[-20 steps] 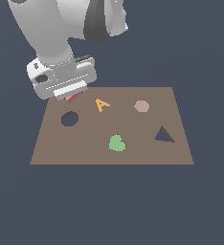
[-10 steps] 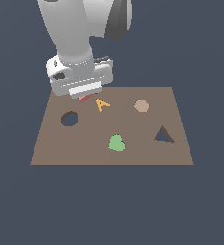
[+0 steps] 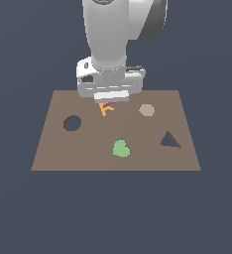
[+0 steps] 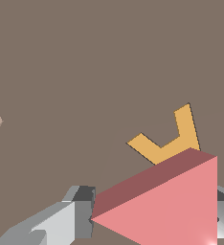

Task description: Insert a designated object into the corresponding slot on a board.

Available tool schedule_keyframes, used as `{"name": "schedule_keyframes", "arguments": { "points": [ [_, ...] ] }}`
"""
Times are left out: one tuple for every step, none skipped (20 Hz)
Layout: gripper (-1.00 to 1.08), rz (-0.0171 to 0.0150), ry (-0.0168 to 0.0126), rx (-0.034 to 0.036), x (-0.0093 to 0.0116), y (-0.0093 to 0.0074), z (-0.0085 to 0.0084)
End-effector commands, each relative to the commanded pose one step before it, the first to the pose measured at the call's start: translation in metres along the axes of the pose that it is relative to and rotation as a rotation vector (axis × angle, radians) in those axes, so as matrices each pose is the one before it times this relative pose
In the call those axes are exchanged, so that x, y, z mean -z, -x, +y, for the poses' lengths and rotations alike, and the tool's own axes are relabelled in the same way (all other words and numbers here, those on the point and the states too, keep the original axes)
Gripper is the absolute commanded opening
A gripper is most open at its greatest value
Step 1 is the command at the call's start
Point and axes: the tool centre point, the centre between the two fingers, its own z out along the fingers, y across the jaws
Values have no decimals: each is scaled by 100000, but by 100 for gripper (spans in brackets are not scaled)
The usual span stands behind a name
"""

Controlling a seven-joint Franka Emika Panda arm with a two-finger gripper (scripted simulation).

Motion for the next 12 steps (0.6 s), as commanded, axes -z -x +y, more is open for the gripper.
{"name": "schedule_keyframes", "arguments": {
  "points": [
    [-100,46,4,-5985,59,-807,-1980],
    [-100,-1,-3,-2347,16,-326,-795],
    [-100,-1,-3,-2363,16,-330,-801],
    [-100,-1,-3,-2378,16,-334,-807],
    [-100,-1,-3,-2391,17,-337,-811],
    [-100,-1,-3,-2403,17,-340,-814],
    [-100,-1,-3,-2413,17,-344,-817],
    [-100,-1,-3,-2421,17,-347,-821],
    [-100,-1,-3,-2431,17,-350,-822],
    [-100,-1,-3,-2437,17,-353,-824],
    [-100,-2,-2,-2444,17,-357,-825],
    [-100,-2,-2,-2451,17,-360,-825]
  ]
}}
